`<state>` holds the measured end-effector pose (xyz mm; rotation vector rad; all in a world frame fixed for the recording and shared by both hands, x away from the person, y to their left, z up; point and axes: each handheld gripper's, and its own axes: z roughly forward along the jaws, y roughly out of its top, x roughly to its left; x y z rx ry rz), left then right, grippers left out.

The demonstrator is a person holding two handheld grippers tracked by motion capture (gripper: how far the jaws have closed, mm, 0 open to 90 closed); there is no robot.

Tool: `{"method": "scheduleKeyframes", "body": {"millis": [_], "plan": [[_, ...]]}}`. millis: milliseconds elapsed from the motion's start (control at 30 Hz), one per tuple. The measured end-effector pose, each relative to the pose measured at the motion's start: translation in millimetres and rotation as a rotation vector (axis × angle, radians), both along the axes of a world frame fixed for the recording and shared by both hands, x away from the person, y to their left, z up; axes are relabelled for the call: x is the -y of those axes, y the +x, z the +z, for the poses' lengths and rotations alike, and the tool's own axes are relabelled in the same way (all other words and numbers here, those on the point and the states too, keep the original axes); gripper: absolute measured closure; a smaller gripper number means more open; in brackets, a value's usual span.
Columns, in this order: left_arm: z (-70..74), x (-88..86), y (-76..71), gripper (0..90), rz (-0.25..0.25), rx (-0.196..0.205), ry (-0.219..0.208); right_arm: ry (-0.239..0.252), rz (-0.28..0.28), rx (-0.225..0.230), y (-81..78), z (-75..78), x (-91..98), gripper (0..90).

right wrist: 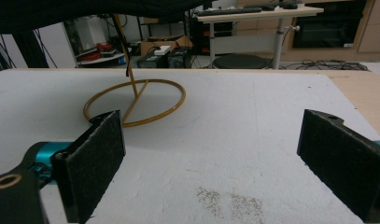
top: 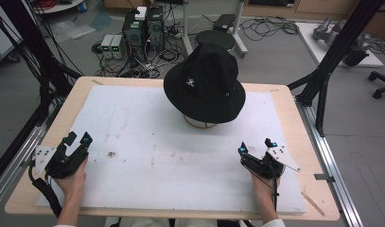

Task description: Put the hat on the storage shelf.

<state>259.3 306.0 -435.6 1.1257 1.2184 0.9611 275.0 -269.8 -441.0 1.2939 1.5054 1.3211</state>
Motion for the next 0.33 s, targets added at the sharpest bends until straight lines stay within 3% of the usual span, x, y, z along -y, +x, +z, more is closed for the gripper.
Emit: {"method": "scheduleKeyframes", "body": {"millis": [333], "plan": [[-0.2, 0.4, 1.2, 44.2, -0.002, -0.001, -0.002, 0.010, -0.004, -0.002, -1.0, -0.3, 1.9, 6.8]]}}
